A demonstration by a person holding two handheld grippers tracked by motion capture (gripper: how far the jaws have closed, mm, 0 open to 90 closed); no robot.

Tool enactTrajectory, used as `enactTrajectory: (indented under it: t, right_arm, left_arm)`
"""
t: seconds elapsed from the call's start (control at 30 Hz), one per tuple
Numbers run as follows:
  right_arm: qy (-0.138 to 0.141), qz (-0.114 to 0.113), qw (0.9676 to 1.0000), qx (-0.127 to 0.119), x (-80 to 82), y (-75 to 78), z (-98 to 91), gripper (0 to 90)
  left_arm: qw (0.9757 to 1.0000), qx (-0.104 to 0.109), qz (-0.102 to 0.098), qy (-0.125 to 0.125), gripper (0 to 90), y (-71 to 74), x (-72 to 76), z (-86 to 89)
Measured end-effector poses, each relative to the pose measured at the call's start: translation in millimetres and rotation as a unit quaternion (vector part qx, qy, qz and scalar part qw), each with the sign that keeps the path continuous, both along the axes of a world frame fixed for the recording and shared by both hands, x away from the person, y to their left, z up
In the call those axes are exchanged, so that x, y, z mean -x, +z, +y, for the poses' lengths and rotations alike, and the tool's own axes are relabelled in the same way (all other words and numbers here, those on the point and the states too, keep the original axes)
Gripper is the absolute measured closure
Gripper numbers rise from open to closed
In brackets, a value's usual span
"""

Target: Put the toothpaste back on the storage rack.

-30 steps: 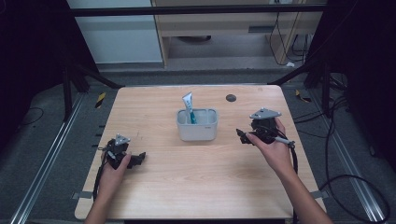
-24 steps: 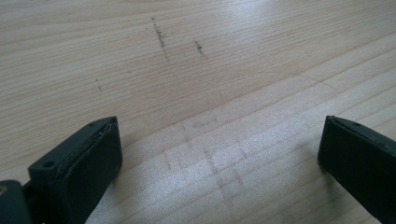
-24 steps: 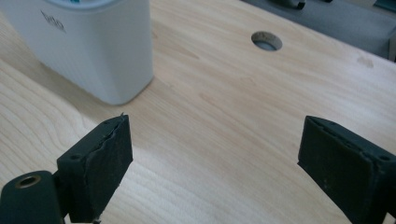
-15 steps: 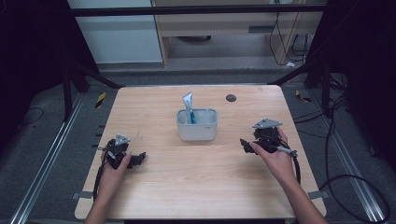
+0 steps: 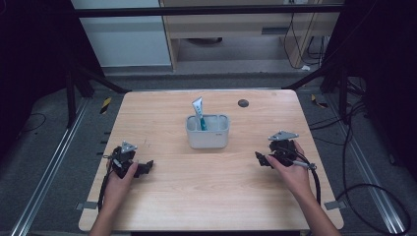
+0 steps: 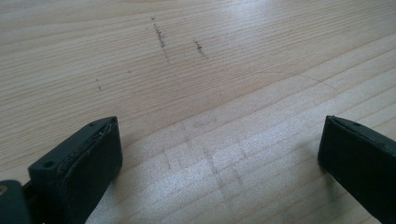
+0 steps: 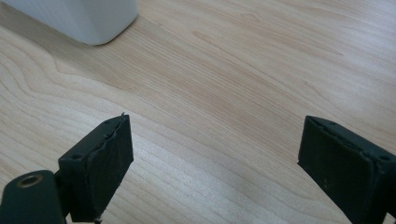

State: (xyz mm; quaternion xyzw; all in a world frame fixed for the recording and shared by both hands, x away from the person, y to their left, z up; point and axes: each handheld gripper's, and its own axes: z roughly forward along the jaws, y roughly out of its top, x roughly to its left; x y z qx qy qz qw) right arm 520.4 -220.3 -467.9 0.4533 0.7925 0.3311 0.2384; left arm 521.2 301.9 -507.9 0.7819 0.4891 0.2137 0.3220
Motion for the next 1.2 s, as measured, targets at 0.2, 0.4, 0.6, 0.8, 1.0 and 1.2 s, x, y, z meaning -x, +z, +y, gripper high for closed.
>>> enactTrajectory:
  t: [0.2,0.4,0.6,0.8,1.0,1.2]
  right_arm:
    - [-0.002,0.004,1.0000,0.001,1.6,-6.5,-1.6,10.9]
    - [-0.002,0.007,1.0000,0.000,2.5,-12.6,-4.0,13.3]
    - [-0.003,0.011,0.9999,-0.009,1.8,-18.2,-7.4,13.3]
    - [0.000,0.012,0.9997,-0.021,1.9,-22.6,-9.6,12.7]
    - [-0.021,0.012,0.9994,-0.025,0.0,-28.0,-20.8,11.6]
    - [-0.041,0.015,0.9986,-0.030,-2.5,-33.1,-30.3,9.1]
  left_arm:
    - [1.0000,-0.001,0.001,0.000,0.0,0.1,0.0,0.0]
    - [1.0000,0.000,0.000,0.000,0.0,0.0,0.0,0.0]
    - [1.0000,0.000,0.000,0.000,0.0,0.0,0.0,0.0]
    - [1.0000,-0.001,0.000,0.000,0.0,0.1,0.1,0.0]
    - [1.0000,-0.001,0.000,0.000,0.0,0.1,0.1,0.0]
    - [1.0000,-0.001,0.000,0.000,0.0,0.1,0.1,0.0]
